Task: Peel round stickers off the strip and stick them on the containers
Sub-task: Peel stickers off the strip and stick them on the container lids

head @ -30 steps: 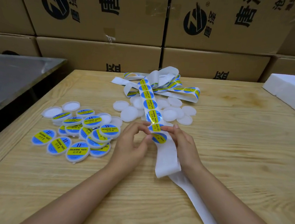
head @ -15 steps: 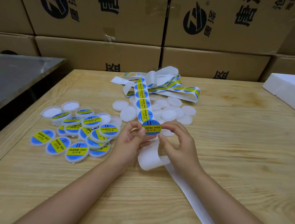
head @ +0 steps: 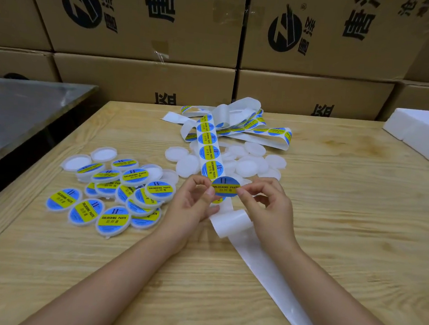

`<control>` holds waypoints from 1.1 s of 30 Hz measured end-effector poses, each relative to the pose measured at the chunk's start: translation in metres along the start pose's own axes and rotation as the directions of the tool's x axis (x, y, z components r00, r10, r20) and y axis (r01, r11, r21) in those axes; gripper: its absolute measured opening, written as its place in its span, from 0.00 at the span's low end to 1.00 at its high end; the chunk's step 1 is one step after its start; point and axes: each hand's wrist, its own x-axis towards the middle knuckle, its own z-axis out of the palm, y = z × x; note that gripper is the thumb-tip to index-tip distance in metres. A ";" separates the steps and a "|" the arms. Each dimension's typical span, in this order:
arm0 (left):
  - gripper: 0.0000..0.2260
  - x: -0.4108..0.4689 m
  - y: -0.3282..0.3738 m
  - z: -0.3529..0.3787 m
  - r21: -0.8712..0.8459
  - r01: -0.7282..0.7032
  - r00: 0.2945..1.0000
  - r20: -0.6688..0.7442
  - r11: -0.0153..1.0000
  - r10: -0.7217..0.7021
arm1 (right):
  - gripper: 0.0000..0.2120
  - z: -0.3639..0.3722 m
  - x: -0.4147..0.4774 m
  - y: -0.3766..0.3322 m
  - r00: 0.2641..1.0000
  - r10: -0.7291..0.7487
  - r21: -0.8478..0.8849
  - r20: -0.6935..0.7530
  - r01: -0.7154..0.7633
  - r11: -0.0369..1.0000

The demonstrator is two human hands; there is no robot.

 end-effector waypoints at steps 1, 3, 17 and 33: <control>0.04 -0.001 0.001 0.000 0.005 0.005 1.000 0.005 1.000 -0.005 | 0.12 0.000 0.000 -0.001 1.000 -0.008 0.006 0.006 0.008 1.000; 0.08 -0.003 0.002 0.002 0.020 -0.016 0.998 0.054 1.000 0.014 | 0.12 0.002 0.000 -0.002 0.999 -0.024 -0.002 0.031 0.024 1.000; 0.15 -0.002 0.005 0.004 -0.082 -0.004 1.000 0.030 0.997 0.007 | 0.09 0.004 -0.010 0.000 0.926 -0.008 0.286 0.377 -0.108 0.952; 0.02 0.017 -0.006 -0.032 0.914 -0.013 0.904 0.184 -0.406 0.385 | 0.16 -0.009 -0.002 0.012 0.946 0.016 -0.028 0.323 -0.008 1.000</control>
